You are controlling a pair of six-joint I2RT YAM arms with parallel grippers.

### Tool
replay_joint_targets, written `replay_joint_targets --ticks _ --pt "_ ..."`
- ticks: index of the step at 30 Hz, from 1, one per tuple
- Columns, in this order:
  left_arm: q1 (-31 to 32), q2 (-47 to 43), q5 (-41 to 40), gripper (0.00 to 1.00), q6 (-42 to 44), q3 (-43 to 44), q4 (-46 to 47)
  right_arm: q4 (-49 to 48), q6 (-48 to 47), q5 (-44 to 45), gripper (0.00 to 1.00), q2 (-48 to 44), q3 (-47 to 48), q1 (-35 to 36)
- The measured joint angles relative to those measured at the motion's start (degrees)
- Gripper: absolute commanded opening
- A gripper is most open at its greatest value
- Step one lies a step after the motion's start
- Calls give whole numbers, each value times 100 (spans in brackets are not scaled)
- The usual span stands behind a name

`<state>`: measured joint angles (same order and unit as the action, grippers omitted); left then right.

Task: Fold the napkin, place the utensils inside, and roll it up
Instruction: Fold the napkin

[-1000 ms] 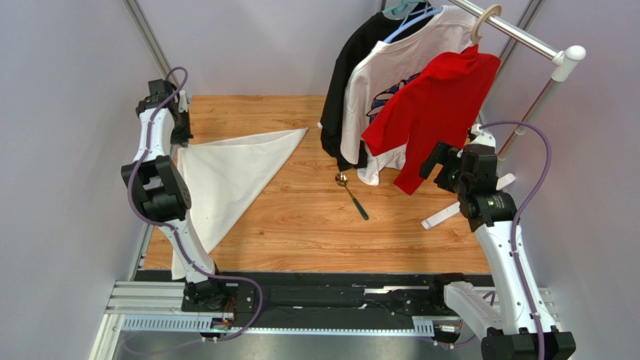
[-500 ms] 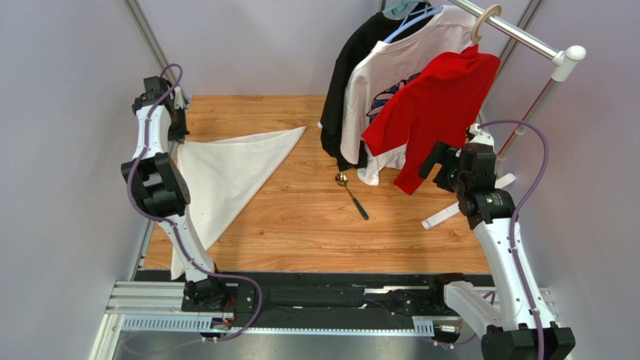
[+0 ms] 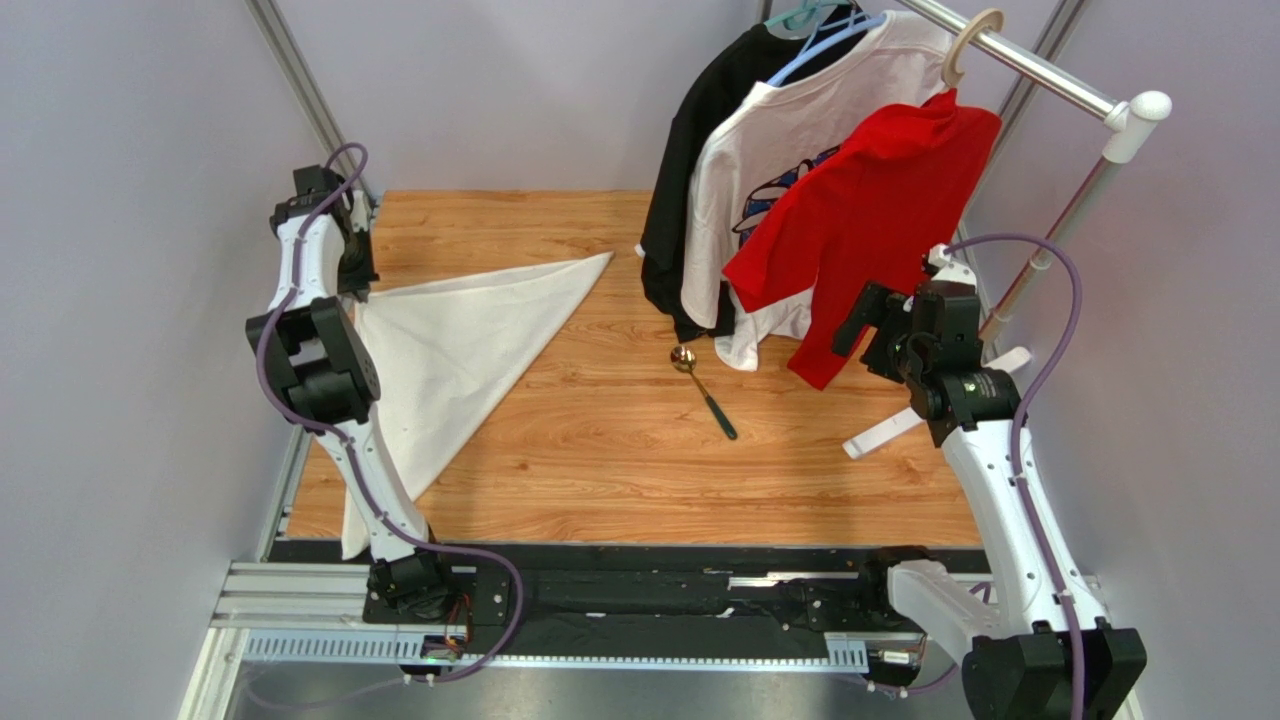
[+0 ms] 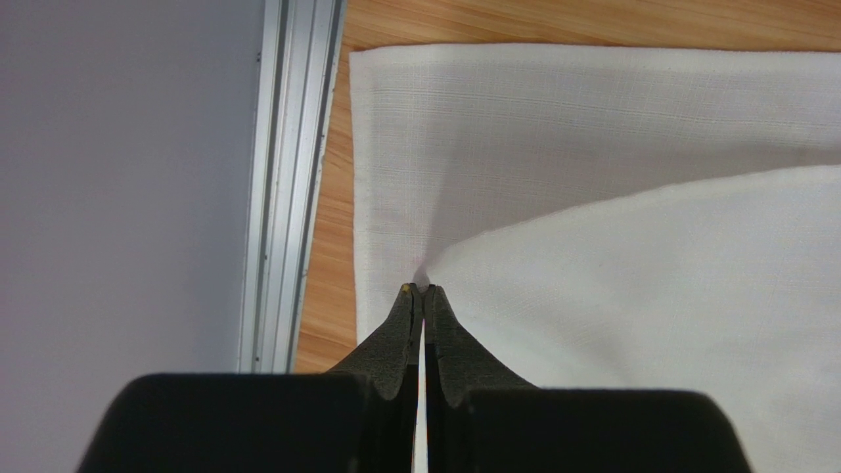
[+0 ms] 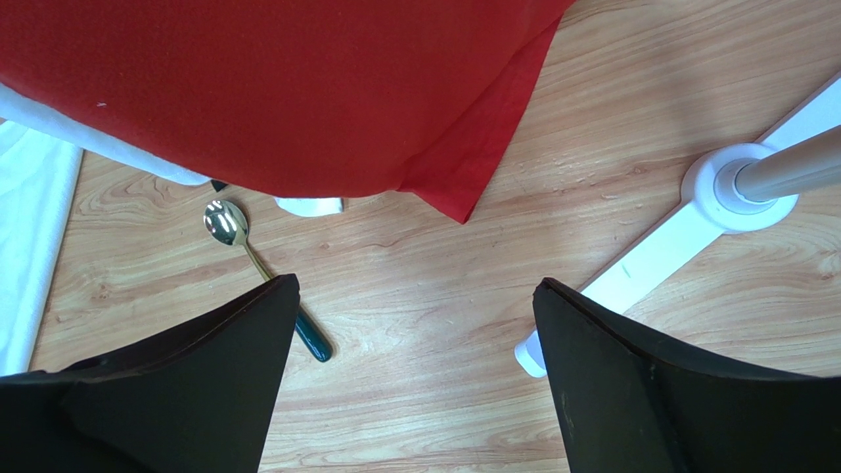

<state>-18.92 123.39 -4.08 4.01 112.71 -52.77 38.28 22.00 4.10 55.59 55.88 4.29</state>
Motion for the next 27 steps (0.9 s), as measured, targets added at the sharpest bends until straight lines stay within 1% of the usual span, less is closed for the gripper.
replay_joint_targets --ticks 8,16,27 --pt "-219 -7 2 0 -4 37 -35 -46 0 -57 93 81 -15 0" --pt "-245 31 210 0 -31 404 -133 -127 0 -118 92 155 -74 0" --pt "-247 693 273 0 -74 1051 -243 -216 0 -120 92 195 -76 0"
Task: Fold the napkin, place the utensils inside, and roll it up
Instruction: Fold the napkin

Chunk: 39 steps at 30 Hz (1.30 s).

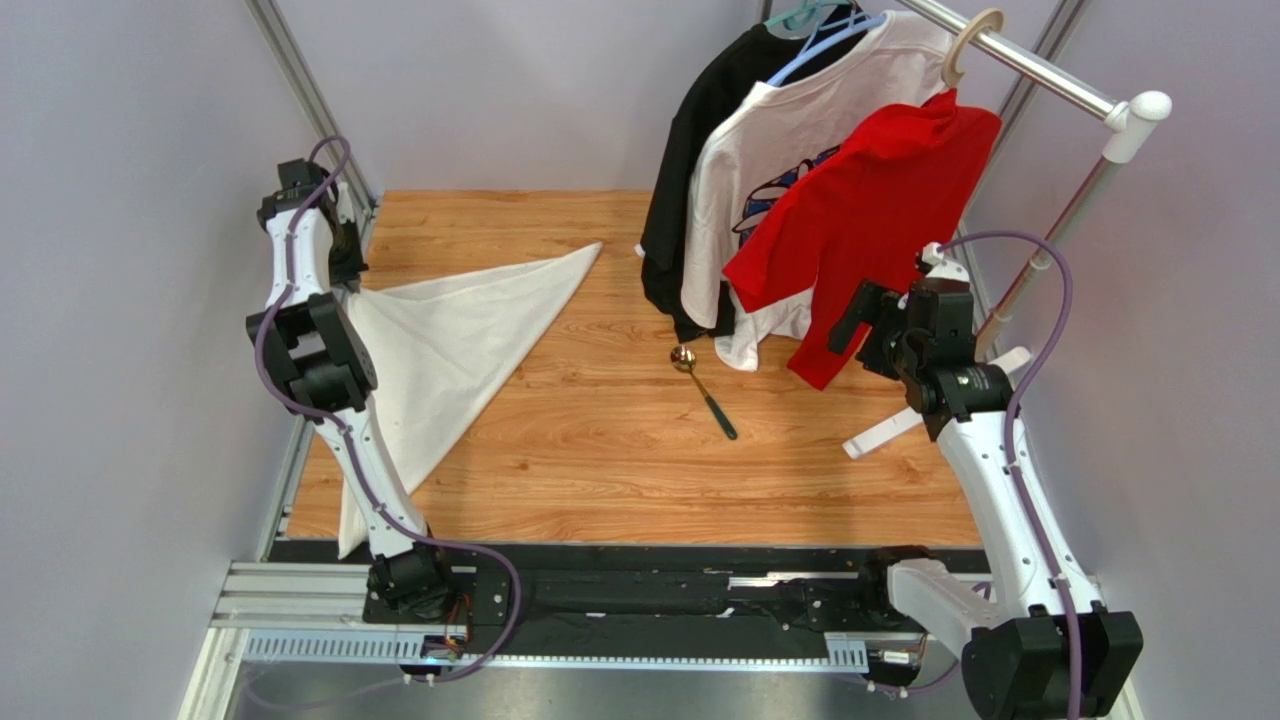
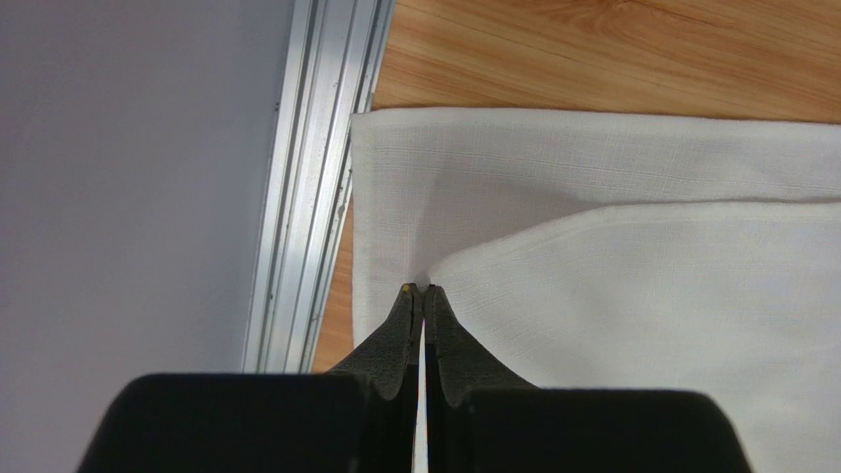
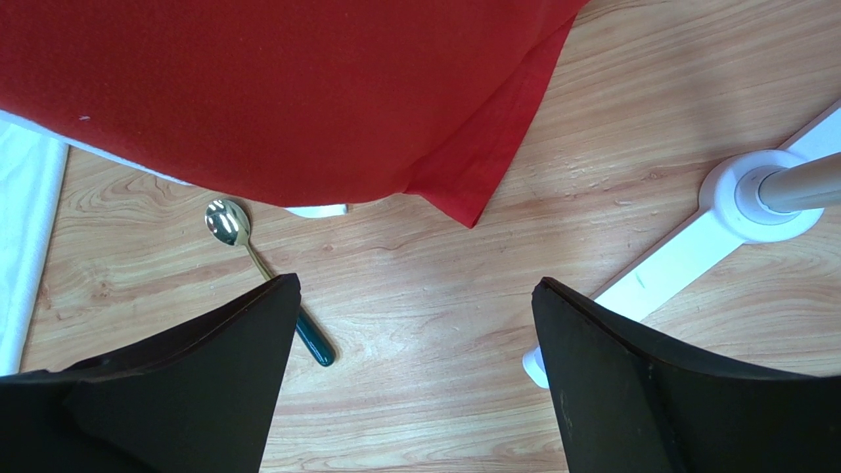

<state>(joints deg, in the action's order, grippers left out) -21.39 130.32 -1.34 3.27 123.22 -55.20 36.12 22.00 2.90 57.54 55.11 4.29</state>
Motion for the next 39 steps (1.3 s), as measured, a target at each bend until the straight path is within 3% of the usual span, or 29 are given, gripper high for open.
replay_joint_targets --ticks 23,28,29,30,39 --pt "-188 463 7 1 -127 437 -48 -155 24 -101 91 127 -234 46" --pt "-190 516 35 32 -210 437 -35 -177 26 -146 91 142 -280 83" --pt "-190 516 44 60 -262 437 -31 -179 26 -149 91 142 -280 94" --pt "-190 516 48 71 -310 437 -24 -192 35 -151 91 142 -282 107" --pt "-127 96 151 74 -588 94 122 -455 267 -92 90 162 -437 946"
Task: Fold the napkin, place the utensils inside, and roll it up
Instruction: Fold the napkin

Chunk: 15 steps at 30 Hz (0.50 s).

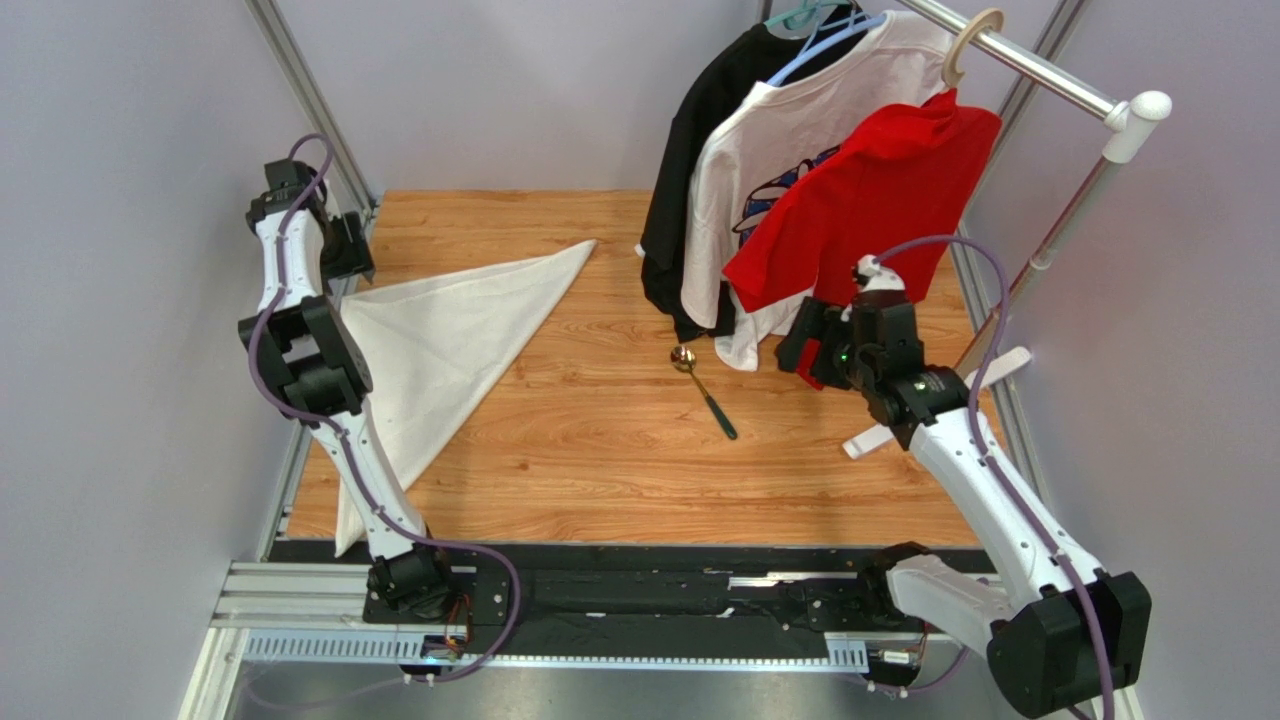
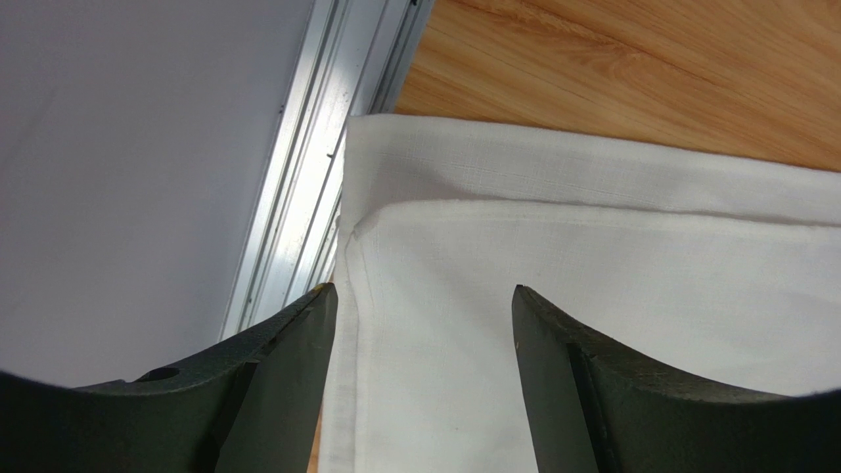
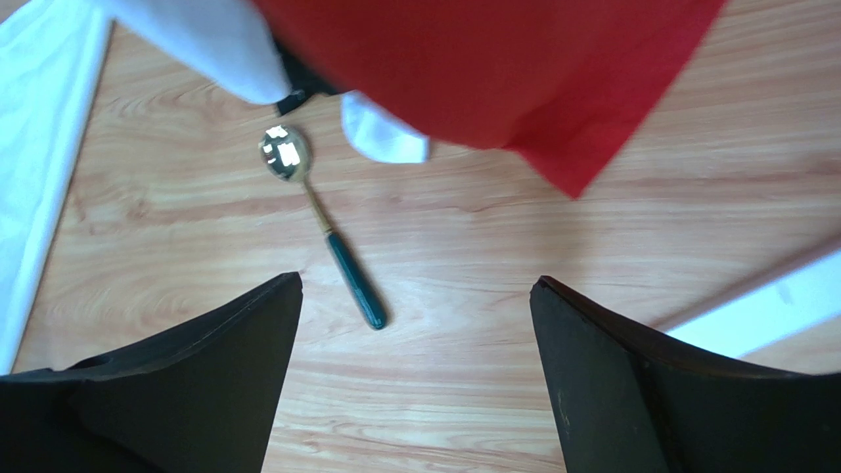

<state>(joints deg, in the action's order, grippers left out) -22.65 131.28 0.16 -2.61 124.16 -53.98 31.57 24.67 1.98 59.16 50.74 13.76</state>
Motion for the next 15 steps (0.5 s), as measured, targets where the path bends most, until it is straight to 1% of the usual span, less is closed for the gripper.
replay_joint_targets --ticks 4,8,12,15 --pt "190 -745 -39 75 -92 -647 125 -382 372 83 88 247 -46 1021" --pt "599 -1670 -59 75 -286 -1521 398 -929 839 140 87 896 -20 2146" --pt "918 -2710 363 76 -750 -2459 688 -1298 1320 212 81 2076 492 3270" --pt "992 -3626 656 76 -1073 -3268 914 -1580 1626 212 79 2889 1062 3762"
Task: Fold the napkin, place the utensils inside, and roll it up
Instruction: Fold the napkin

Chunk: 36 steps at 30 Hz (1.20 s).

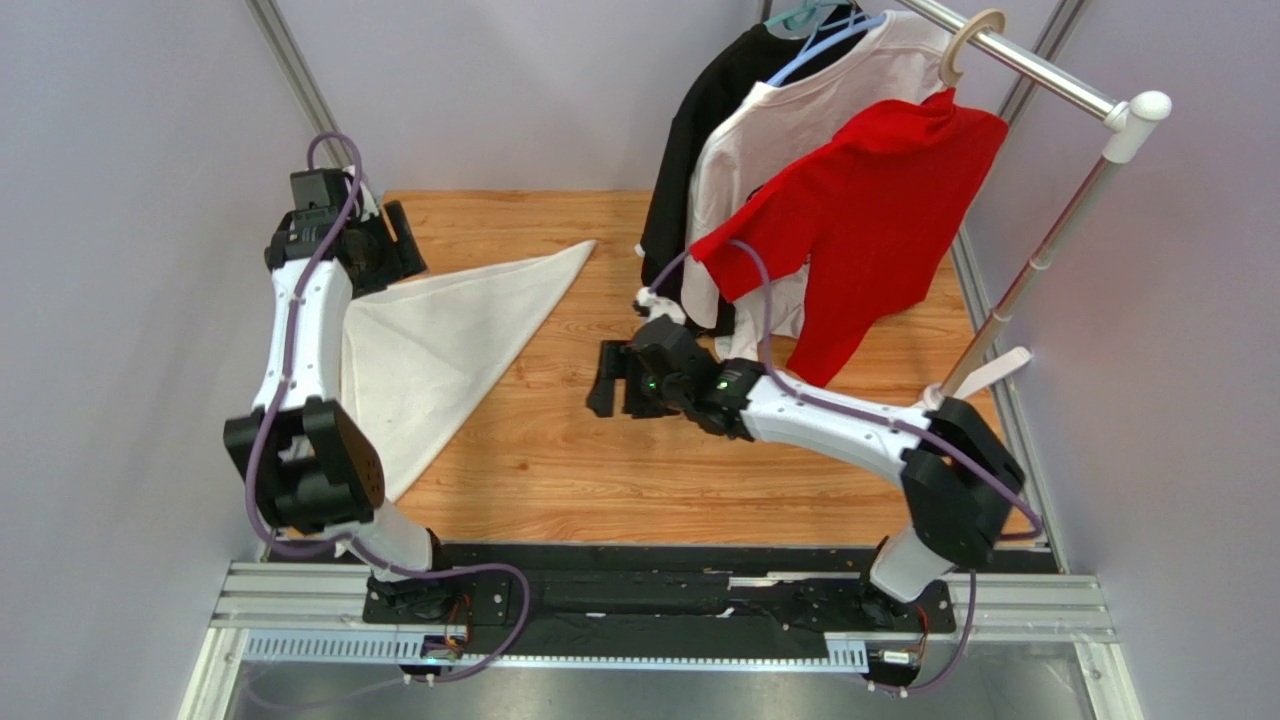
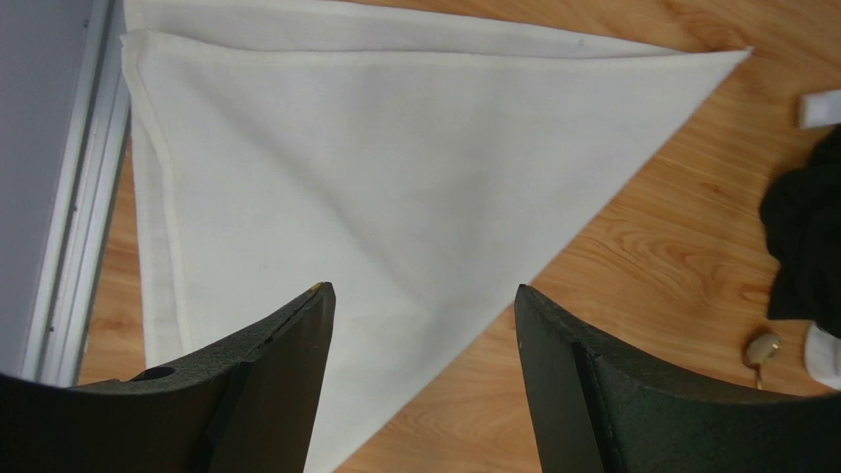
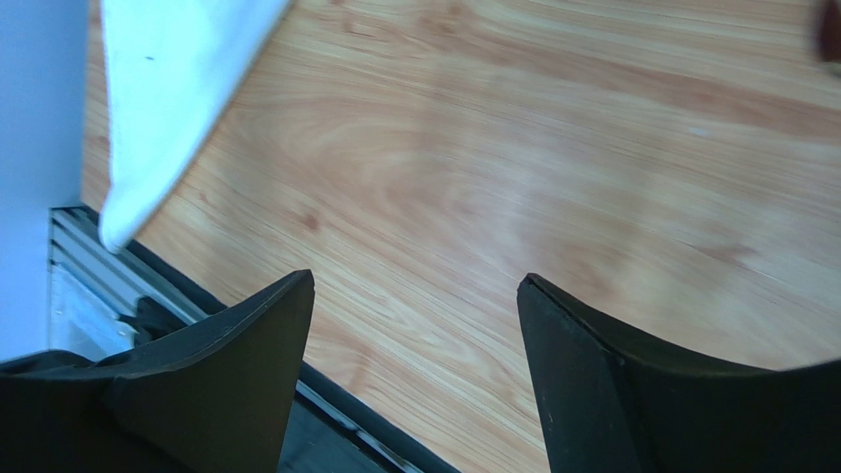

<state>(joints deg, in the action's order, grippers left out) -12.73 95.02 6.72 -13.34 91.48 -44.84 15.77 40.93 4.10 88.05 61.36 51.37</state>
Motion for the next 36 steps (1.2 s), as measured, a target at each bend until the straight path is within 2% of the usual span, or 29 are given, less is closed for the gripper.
replay_joint_targets --ticks 6,12,27,36 --pt "328 -1781 269 76 -304 -1207 369 -726 787 74 69 1488 1049 505" --pt "485 -2726 348 76 -306 -2326 592 -1095 1572 31 64 2848 1932 520" --pt "481 -2979 319 76 -282 -2500 699 -1196 2802 17 52 4903 4111 522" --pt "483 -3003 282 76 -278 -2500 697 -1204 3209 153 45 5396 4763 522"
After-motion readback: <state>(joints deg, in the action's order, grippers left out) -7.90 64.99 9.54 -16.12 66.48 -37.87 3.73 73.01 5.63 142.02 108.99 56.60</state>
